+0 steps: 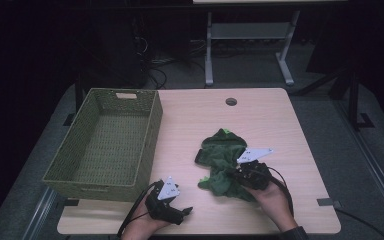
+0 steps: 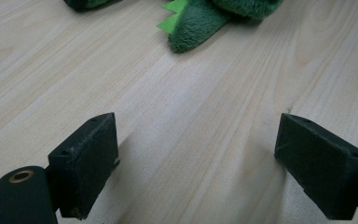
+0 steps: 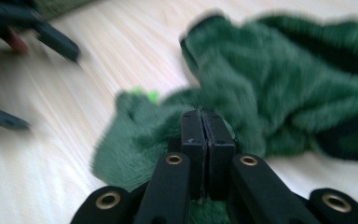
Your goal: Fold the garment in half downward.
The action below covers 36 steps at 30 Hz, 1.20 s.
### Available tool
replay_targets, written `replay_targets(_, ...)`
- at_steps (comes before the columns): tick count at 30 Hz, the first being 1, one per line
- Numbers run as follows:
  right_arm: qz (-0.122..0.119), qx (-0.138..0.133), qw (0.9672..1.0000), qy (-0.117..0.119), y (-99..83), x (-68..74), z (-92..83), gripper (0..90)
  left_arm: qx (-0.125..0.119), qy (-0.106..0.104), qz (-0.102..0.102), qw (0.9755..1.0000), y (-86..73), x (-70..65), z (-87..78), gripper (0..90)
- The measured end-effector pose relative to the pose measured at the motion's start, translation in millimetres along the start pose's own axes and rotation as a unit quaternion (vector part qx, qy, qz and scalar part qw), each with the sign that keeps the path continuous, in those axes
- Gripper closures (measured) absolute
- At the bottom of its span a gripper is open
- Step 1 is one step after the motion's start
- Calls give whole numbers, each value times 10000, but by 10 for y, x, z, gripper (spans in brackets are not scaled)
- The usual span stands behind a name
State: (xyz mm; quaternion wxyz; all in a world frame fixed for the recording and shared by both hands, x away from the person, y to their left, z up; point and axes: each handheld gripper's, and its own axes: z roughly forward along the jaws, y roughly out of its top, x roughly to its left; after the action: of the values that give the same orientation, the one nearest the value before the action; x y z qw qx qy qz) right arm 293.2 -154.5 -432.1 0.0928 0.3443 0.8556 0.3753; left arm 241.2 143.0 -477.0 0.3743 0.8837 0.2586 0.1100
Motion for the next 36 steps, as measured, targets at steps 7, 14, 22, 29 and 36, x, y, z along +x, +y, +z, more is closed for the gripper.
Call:
replay_targets(7, 92, 379, 9992, 45, -128, -73, 219, 883, -1, -12, -20, 10000, -1, -3, 1, 128)
replay_targets(14, 95, 56, 9999, -96, -108, -88, -32, 805, -2, -3, -1, 10000, 0, 1, 0, 128)
replay_targets(22, 301, -100, 9988, -375, -343, -256, -398, 737, -2, -13, -22, 10000, -1, -3, 0, 128)
replay_targets(29, 581, -100, 9974, -420, -664, -367, -657, 674, 0, -24, -14, 10000, -1, 0, 0, 126)
replay_targets(36, 612, 7, 9974, -381, -926, -359, -804, 622, 4, -47, 10, 10000, 1, 6, 1, 126)
